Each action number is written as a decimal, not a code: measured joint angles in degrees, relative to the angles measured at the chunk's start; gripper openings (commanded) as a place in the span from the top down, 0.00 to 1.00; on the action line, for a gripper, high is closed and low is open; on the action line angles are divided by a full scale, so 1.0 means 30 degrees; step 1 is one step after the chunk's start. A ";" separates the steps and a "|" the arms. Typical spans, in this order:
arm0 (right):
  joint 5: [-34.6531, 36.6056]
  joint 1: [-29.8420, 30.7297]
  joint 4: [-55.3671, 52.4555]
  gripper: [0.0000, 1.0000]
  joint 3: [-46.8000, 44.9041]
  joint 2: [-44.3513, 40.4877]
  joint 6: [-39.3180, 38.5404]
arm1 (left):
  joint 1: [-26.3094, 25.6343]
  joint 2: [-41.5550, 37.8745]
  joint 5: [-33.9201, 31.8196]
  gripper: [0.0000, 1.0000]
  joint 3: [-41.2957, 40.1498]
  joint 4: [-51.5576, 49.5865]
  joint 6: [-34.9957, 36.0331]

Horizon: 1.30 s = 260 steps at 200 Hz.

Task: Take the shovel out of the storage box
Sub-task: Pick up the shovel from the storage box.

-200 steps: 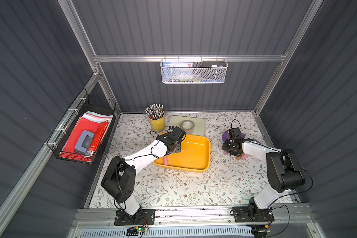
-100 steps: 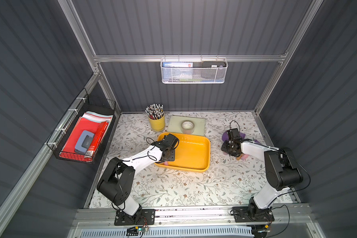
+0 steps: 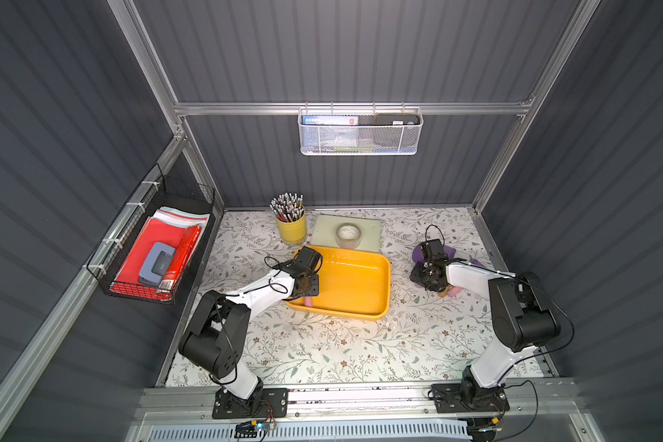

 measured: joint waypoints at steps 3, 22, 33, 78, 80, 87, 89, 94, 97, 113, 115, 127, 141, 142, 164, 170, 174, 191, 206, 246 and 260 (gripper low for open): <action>0.0000 0.0000 0.0000 0.60 0.0000 0.0000 0.0000 | 0.0000 0.0051 0.0044 0.47 0.0000 0.0015 0.0036; 0.0000 0.0000 0.0015 0.60 0.0007 0.0066 0.0000 | 0.0000 0.0437 0.0138 0.47 -0.0007 0.0066 0.0102; -0.0007 0.0022 0.0051 0.61 0.0007 0.0095 0.0000 | 0.0000 0.0627 0.0197 0.47 -0.0007 0.0058 0.0124; 0.0000 0.0073 0.0131 0.60 0.0007 0.0117 0.0000 | 0.0000 0.1093 0.0270 0.53 -0.0007 0.0102 0.0182; 0.0000 0.0073 0.0131 0.60 0.0007 0.0117 0.0000 | 0.0000 0.1158 0.0262 0.55 -0.0007 0.0117 0.0211; 0.0000 0.0073 0.0131 0.61 0.0007 0.0117 -0.0007 | 0.0000 0.1384 0.0262 0.57 -0.0007 0.0160 0.0248; 0.0000 0.0073 0.0131 0.61 0.0007 0.0117 0.0000 | 0.0000 0.1464 0.0262 0.57 -0.0007 0.0182 0.0255; 0.0007 0.0073 0.0138 0.61 0.0007 0.0117 -0.0007 | 0.0000 0.1661 0.0262 0.57 -0.0007 0.0219 0.0306; 0.0007 0.0073 0.0131 0.60 0.0007 0.0117 -0.0015 | 0.0000 0.1778 0.0248 0.57 -0.0007 0.0248 0.0299; 0.0015 0.0073 0.0138 0.61 0.0007 0.0117 -0.0058 | 0.0000 0.1953 0.0168 0.60 0.0138 0.0408 0.0401; 0.0015 0.0073 0.0138 0.61 0.0007 0.0117 -0.0058 | 0.0000 0.1953 0.0160 0.61 0.0146 0.0423 0.0415; 0.0022 0.0073 0.0138 0.61 0.0015 0.0124 -0.0066 | 0.0000 0.2040 0.0168 0.69 0.0182 0.0517 0.0532; 0.0022 0.0073 0.0131 0.61 0.0051 0.0153 -0.0073 | -0.0044 0.2120 0.0087 0.79 0.0219 0.0576 0.0576; 0.0022 0.0073 0.0131 0.61 0.0058 0.0153 -0.0073 | -0.0044 0.2120 0.0087 0.80 0.0226 0.0597 0.0590; 0.0007 0.0073 0.0146 0.61 0.0117 0.0219 -0.0066 | -0.0073 0.2127 -0.0146 0.89 0.0364 0.0597 0.0612; 0.0000 0.0073 0.0146 0.61 0.0124 0.0233 -0.0073 | -0.0073 0.2135 -0.0204 0.91 0.0415 0.0532 0.0619; 0.0000 0.0073 0.0146 0.61 0.0131 0.0233 -0.0066 | -0.0073 0.2135 -0.0262 0.91 0.0444 0.0481 0.0619; 0.0007 0.0095 0.0146 0.61 0.0153 0.0240 -0.0066 | -0.0073 0.2120 -0.0423 0.94 0.0510 0.0328 0.0597; 0.0015 0.0124 0.0124 0.61 0.0211 0.0270 -0.0066 | -0.0073 0.2055 -0.0576 0.95 0.0546 0.0175 0.0568; 0.0109 0.0299 0.0109 0.61 0.0219 0.0197 -0.0058 | -0.0211 0.1370 -0.1231 1.00 0.2433 -0.1377 0.0495; 0.0277 0.0350 0.0007 0.61 0.0219 -0.0095 -0.0029 | -0.0430 0.1151 -0.1617 1.00 0.4058 -0.1698 0.0444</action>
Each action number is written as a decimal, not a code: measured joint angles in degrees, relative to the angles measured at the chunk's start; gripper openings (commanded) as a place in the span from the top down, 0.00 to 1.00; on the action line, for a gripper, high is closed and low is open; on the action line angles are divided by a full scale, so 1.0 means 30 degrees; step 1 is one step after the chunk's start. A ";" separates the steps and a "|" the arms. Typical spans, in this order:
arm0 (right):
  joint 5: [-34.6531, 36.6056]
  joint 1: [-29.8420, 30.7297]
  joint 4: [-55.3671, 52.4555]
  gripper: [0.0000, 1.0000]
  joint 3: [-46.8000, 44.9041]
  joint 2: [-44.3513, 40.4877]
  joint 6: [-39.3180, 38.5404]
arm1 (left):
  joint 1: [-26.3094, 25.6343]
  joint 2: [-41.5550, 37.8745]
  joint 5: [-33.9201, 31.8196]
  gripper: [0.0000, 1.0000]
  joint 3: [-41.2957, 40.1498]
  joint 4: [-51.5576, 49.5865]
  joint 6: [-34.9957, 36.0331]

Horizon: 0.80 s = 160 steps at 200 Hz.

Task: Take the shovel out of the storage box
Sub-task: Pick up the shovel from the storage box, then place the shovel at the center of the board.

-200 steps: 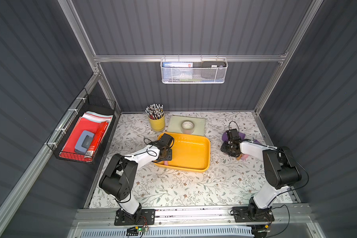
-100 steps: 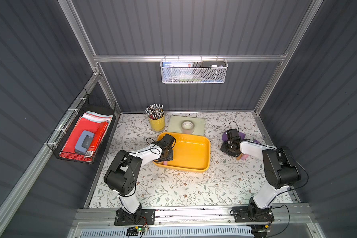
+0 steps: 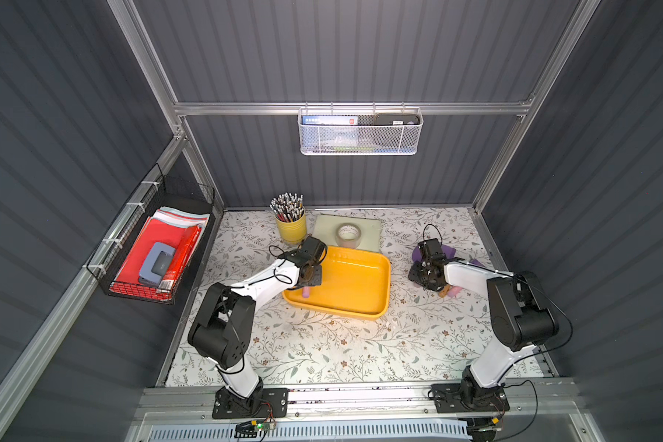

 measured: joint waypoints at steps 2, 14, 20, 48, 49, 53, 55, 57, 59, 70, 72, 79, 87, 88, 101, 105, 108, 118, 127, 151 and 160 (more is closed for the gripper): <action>0.0022 0.0007 -0.0015 0.61 0.0000 -0.0044 0.0000 | -0.0029 0.0000 -0.0029 1.00 0.0189 -0.0022 -0.0007; 0.0211 0.0036 -0.0022 0.60 -0.0015 -0.0648 0.0066 | -0.0342 -0.0036 -0.0350 1.00 0.1763 0.0022 0.0000; 0.0328 0.0044 0.0007 0.60 -0.0036 -0.1093 0.0117 | -0.0532 -0.0036 -0.0503 1.00 0.2484 0.0073 0.0000; 0.1013 0.0044 0.0146 0.59 -0.0270 -0.3665 0.0386 | -0.1668 0.0401 -0.1086 1.00 0.5625 0.0430 0.0000; 0.1035 0.0044 0.0138 0.59 -0.0270 -0.3730 0.0401 | -0.1705 0.0430 -0.1100 1.00 0.5697 0.0459 0.0007; 0.1209 0.0044 0.0146 0.59 -0.0277 -0.4080 0.0430 | -0.1894 0.0656 -0.1195 1.00 0.6113 0.0539 0.0015; 0.1253 0.0044 0.0153 0.59 -0.0277 -0.4240 0.0452 | -0.2004 0.0772 -0.1231 1.00 0.6360 0.0590 0.0007; 0.1355 0.0044 0.0153 0.59 -0.0284 -0.4444 0.0488 | -0.2127 0.0933 -0.1260 1.00 0.6615 0.0663 0.0015; 0.1435 0.0044 0.0153 0.59 -0.0291 -0.4568 0.0503 | -0.2244 0.1115 -0.1319 1.00 0.6878 0.0721 0.0015; 0.1836 0.0044 0.0226 0.58 -0.0401 -0.5377 0.0554 | -0.2790 0.2069 -0.1435 1.00 0.8051 0.1100 0.0036; 0.1902 0.0044 0.0248 0.58 -0.0423 -0.5486 0.0554 | -0.2900 0.2310 -0.1450 1.00 0.8291 0.1166 0.0044; 0.2149 0.0044 0.0299 0.58 -0.0546 -0.5945 0.0554 | -0.3206 0.3024 -0.1443 1.00 0.8932 0.1406 0.0102; 0.2288 0.0044 0.0299 0.58 -0.0627 -0.6280 0.0554 | -0.3541 0.3942 -0.1443 1.00 0.9683 0.1574 0.0168; 0.2288 0.0044 0.0299 0.58 -0.0634 -0.6302 0.0554 | -0.3592 0.4102 -0.1443 1.00 0.9814 0.1603 0.0168; 0.2324 0.0036 0.0321 0.58 -0.0736 -0.6652 0.0539 | -0.4014 0.5763 -0.1362 1.00 1.1060 0.1654 0.0321; 0.2324 0.0044 0.0335 0.58 -0.0780 -0.6739 0.0539 | -0.4095 0.6244 -0.1311 1.00 1.1351 0.1719 0.0386; 0.2310 0.0044 0.0350 0.58 -0.0823 -0.6790 0.0539 | -0.4160 0.6572 -0.1282 1.00 1.1577 0.1734 0.0415; 0.2302 0.0044 0.0437 0.58 -0.1086 -0.7067 0.0546 | -0.4401 0.7737 -0.1020 1.00 1.2342 0.1821 0.0612; 0.2317 0.0044 0.0503 0.58 -0.1443 -0.7424 0.0554 | -0.4546 0.8641 -0.0656 1.00 1.2976 0.1967 0.0787; 0.2769 0.0044 0.0517 0.57 -0.2470 -0.8990 0.0554 | -0.4670 1.0659 0.0437 1.00 1.5176 0.2142 0.1239; 0.3031 0.0044 0.0554 0.57 -0.2710 -0.9661 0.0546 | -0.4765 1.1438 0.0750 1.00 1.6444 0.2113 0.1399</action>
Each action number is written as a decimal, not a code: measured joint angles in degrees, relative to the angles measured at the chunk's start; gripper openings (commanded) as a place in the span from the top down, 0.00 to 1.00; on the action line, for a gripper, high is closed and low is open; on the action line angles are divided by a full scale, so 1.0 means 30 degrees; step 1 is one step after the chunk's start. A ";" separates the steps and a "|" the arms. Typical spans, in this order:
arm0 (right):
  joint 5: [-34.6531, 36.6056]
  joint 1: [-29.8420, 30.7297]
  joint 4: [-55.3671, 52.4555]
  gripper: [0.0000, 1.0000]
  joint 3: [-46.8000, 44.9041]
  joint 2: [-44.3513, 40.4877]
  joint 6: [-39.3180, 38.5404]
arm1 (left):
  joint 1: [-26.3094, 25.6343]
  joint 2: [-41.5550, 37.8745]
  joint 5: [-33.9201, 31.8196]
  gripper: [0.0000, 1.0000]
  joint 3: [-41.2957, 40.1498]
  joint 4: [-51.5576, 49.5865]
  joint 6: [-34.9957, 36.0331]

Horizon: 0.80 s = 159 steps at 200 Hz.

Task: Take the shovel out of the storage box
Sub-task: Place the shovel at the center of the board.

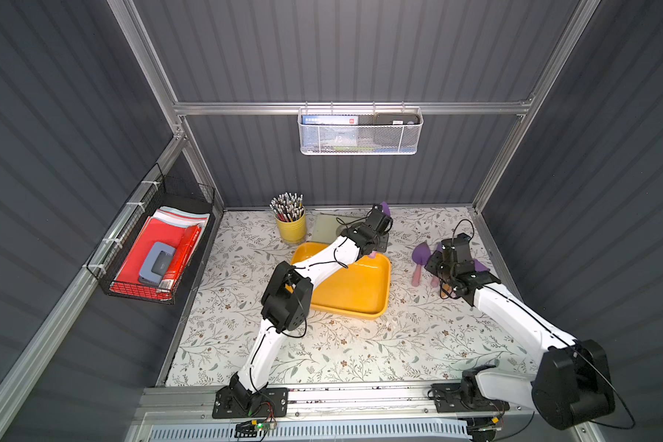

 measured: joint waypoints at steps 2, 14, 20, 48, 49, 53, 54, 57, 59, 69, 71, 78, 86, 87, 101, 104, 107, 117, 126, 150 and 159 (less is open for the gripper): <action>0.0044 0.0000 0.0000 0.57 -0.0029 -0.0102 0.0000 | -0.0029 0.0138 0.0036 1.00 0.0306 0.0015 0.0029; 0.0423 0.0000 0.0036 0.57 -0.0102 -0.0860 0.0000 | -0.0102 0.0954 0.0423 1.00 0.1749 0.0189 0.0219; 0.0597 0.0000 0.0124 0.57 -0.0102 -0.1129 0.0000 | -0.0138 0.1282 0.0707 1.00 0.2361 0.0379 0.0299; 0.1093 0.0000 0.0364 0.57 -0.0138 -0.1501 0.0007 | -0.0240 0.2331 0.2076 0.99 0.3810 0.1333 0.0430; 0.1093 0.0000 0.0372 0.57 -0.0146 -0.1501 0.0007 | -0.0248 0.2390 0.2157 0.99 0.3847 0.1377 0.0437; 0.1100 0.0000 0.0379 0.57 -0.0182 -0.1472 0.0007 | -0.0277 0.2528 0.2317 0.98 0.3956 0.1479 0.0481; 0.1107 0.0000 0.0372 0.57 -0.0197 -0.1472 0.0007 | -0.0284 0.2586 0.2375 0.98 0.4000 0.1508 0.0474; 0.1122 0.0000 0.0357 0.57 -0.0219 -0.1443 0.0007 | -0.0306 0.2739 0.2528 0.98 0.4080 0.1581 0.0488; 0.1122 0.0000 0.0342 0.57 -0.0226 -0.1435 0.0015 | -0.0313 0.2805 0.2594 0.98 0.4124 0.1596 0.0481; 0.1151 0.0000 0.0291 0.57 -0.0291 -0.1333 0.0015 | -0.0408 0.3293 0.3024 0.98 0.4342 0.1792 0.0481; 0.1151 0.0000 0.0291 0.57 -0.0299 -0.1304 0.0015 | -0.0423 0.3417 0.3111 0.98 0.4386 0.1843 0.0481; 0.1151 0.0000 0.0248 0.57 -0.0299 -0.1217 0.0015 | -0.0481 0.3789 0.3381 0.98 0.4488 0.1989 0.0481; 0.1144 0.0000 0.0240 0.57 -0.0299 -0.1151 0.0015 | -0.0532 0.4233 0.3701 0.98 0.4597 0.2084 0.0474; 0.1144 0.0000 0.0233 0.57 -0.0299 -0.1144 0.0015 | -0.0532 0.4277 0.3730 0.98 0.4612 0.2091 0.0474; 0.1144 0.0000 0.0233 0.57 -0.0299 -0.1122 0.0015 | -0.0648 0.4976 0.4240 0.97 0.4641 0.2208 0.0466; 0.1144 0.0000 0.0233 0.57 -0.0299 -0.1122 0.0015 | -0.0670 0.5078 0.4313 0.97 0.4641 0.2229 0.0452; 0.1144 0.0000 0.0233 0.57 -0.0299 -0.1122 0.0015 | -0.0692 0.5253 0.4415 0.97 0.4641 0.2237 0.0393; 0.1144 0.0000 0.0226 0.57 -0.0299 -0.1122 0.0022 | -0.0750 0.5588 0.4568 0.97 0.4634 0.2280 0.0313; 0.1144 0.0000 0.0226 0.57 -0.0299 -0.1122 0.0022 | -0.0780 0.5799 0.4677 0.95 0.4634 0.2331 0.0240; 0.1144 0.0000 0.0226 0.57 -0.0299 -0.1078 0.0022 | -0.0809 0.5967 0.4852 0.94 0.4634 0.2470 0.0080; 0.1137 0.0000 0.0233 0.57 -0.0299 -0.0984 0.0022 | -0.0809 0.5967 0.4983 0.94 0.4634 0.2572 -0.0022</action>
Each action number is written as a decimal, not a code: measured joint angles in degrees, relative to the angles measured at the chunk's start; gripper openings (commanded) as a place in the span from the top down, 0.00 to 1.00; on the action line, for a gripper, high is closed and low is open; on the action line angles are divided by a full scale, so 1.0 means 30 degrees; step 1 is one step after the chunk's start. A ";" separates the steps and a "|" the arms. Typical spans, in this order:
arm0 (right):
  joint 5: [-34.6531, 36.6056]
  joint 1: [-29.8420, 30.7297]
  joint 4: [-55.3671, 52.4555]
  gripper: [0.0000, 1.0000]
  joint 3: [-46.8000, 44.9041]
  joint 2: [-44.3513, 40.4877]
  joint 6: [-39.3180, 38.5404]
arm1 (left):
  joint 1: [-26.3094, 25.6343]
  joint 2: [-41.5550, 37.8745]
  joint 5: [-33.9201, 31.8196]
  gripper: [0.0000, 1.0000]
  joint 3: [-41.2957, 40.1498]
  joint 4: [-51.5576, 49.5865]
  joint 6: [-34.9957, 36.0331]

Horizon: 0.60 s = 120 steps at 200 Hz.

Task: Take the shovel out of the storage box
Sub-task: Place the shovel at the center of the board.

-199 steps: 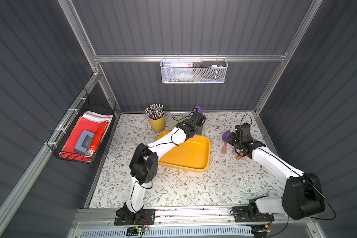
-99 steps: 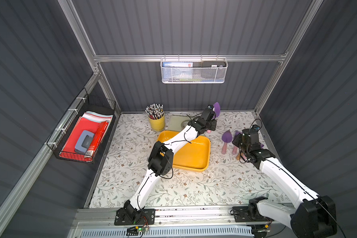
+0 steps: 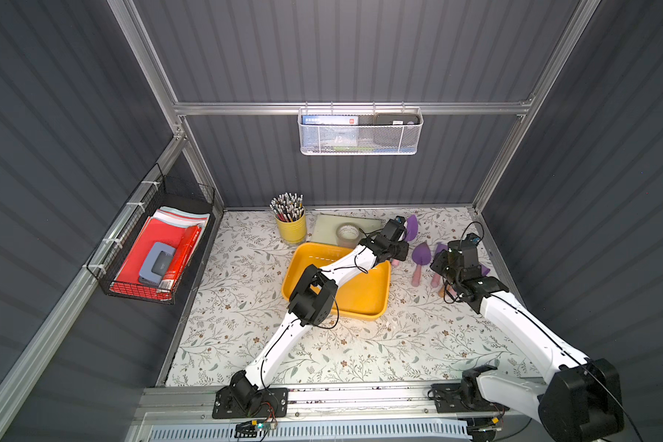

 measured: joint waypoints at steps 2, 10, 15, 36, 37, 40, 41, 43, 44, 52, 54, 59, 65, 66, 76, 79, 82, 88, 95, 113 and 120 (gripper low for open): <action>0.0000 0.0000 0.0000 0.57 0.0000 0.0022 0.0000 | 0.0000 0.0000 0.0000 0.94 0.0000 0.0029 -0.0015; -0.0007 0.0000 -0.0007 0.57 0.0000 0.0131 0.0000 | 0.0000 0.0007 0.0087 0.92 0.0000 0.0102 -0.0124; -0.0015 0.0000 -0.0015 0.57 0.0000 0.0219 0.0000 | 0.0000 0.0015 0.0138 0.91 0.0000 0.0124 -0.0168; -0.0073 0.0000 -0.0022 0.57 0.0000 0.0583 0.0000 | 0.0000 0.0182 0.0306 0.84 0.0000 0.0313 -0.0306; -0.0073 0.0000 -0.0015 0.57 0.0000 0.0590 0.0000 | 0.0000 0.0197 0.0321 0.84 0.0000 0.0321 -0.0306; -0.0073 0.0000 -0.0022 0.57 0.0000 0.0641 0.0000 | 0.0000 0.0240 0.0328 0.83 0.0000 0.0342 -0.0306; -0.0073 0.0000 -0.0022 0.57 0.0000 0.0656 0.0007 | 0.0000 0.0248 0.0335 0.83 0.0000 0.0357 -0.0299; -0.0080 0.0000 -0.0015 0.57 0.0000 0.0678 0.0000 | 0.0000 0.0277 0.0328 0.83 0.0000 0.0408 -0.0299; -0.0080 0.0000 -0.0015 0.57 0.0000 0.0685 0.0007 | 0.0000 0.0284 0.0328 0.82 0.0000 0.0452 -0.0299; -0.0117 0.0000 -0.0036 0.57 0.0000 0.0772 0.0007 | 0.0000 0.0321 0.0335 0.79 0.0000 0.0532 -0.0306; -0.0124 0.0000 -0.0051 0.57 0.0000 0.0772 0.0007 | 0.0000 0.0321 0.0328 0.77 0.0000 0.0554 -0.0313; -0.0138 0.0000 -0.0073 0.57 0.0000 0.0794 0.0007 | 0.0007 0.0321 0.0335 0.74 0.0000 0.0561 -0.0313; -0.0146 0.0000 -0.0080 0.57 0.0000 0.0794 0.0007 | 0.0000 0.0321 0.0313 0.71 0.0000 0.0568 -0.0313; -0.0153 0.0000 -0.0080 0.57 0.0000 0.0794 0.0007 | 0.0000 0.0321 0.0313 0.71 0.0000 0.0568 -0.0321; -0.0153 0.0000 -0.0066 0.57 0.0000 0.0794 0.0007 | 0.0000 0.0328 0.0313 0.67 -0.0007 0.0583 -0.0408; -0.0153 0.0000 -0.0073 0.57 0.0000 0.0794 0.0007 | 0.0000 0.0335 0.0313 0.65 -0.0015 0.0583 -0.0386; -0.0160 0.0000 -0.0073 0.57 0.0000 0.0794 0.0007 | 0.0000 0.0357 0.0299 0.63 -0.0015 0.0590 -0.0459; -0.0168 0.0000 -0.0080 0.57 0.0000 0.0794 0.0007 | 0.0000 0.0372 0.0277 0.58 -0.0029 0.0583 -0.0503; -0.0182 0.0000 -0.0073 0.57 0.0000 0.0794 0.0000 | 0.0000 0.0437 0.0262 0.57 -0.0029 0.0583 -0.0561; -0.0204 0.0000 -0.0073 0.57 0.0000 0.0794 0.0007 | 0.0000 0.0495 0.0189 0.52 -0.0182 0.0634 -0.0634; -0.0204 0.0000 -0.0073 0.57 0.0000 0.0794 0.0007 | 0.0000 0.0495 0.0138 0.51 -0.0262 0.0648 -0.0656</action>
